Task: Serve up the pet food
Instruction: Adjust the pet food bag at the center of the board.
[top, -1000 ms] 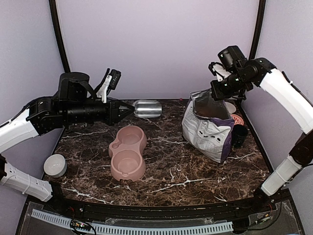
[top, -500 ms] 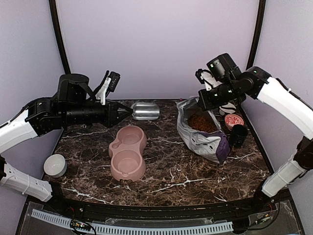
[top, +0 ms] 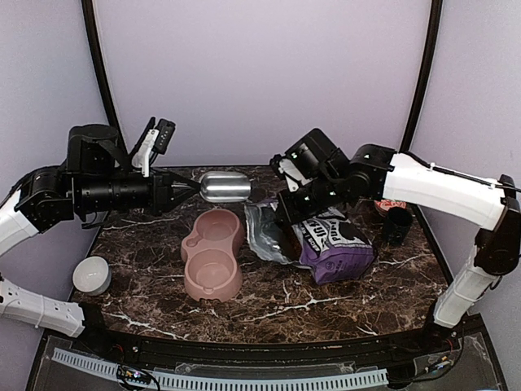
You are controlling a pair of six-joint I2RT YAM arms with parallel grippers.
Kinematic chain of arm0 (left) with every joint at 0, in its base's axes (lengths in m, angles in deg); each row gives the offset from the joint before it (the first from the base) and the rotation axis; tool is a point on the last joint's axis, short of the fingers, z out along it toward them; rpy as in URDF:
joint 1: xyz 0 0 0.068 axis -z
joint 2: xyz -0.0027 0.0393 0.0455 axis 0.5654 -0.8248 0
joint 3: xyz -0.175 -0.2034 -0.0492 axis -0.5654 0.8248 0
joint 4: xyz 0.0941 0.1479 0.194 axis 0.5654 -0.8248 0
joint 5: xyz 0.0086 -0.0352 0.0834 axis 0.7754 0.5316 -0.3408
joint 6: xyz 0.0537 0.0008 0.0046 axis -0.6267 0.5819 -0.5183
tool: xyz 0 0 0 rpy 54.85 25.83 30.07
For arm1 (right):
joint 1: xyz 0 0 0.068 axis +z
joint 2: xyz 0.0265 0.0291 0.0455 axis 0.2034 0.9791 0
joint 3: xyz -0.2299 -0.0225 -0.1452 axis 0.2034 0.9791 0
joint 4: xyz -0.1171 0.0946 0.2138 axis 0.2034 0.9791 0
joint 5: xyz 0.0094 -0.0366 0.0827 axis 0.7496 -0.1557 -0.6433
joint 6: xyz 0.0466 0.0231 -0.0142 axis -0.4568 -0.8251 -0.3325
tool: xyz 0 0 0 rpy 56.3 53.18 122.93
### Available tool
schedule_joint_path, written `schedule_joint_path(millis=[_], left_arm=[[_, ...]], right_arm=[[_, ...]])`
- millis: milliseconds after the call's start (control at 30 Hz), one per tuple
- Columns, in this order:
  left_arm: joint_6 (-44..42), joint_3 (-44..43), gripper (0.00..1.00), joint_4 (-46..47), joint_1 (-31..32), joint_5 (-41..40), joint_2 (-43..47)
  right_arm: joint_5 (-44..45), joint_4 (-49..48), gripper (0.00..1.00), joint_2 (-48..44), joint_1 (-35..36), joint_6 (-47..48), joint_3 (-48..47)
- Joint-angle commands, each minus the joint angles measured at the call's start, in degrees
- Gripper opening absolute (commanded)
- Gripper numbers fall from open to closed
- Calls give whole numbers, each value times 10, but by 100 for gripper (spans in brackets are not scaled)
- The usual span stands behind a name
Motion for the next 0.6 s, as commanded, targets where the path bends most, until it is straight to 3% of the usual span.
schedule_joint_path(millis=[0,567], left_arm=[[15,27,0,-19,-2,-13,35],[53,114,0,-20,-2,-15,38]], right_arm=[[4,-30,0,30,21,-22,32],[-23,-142,0,72,67,-66,198]])
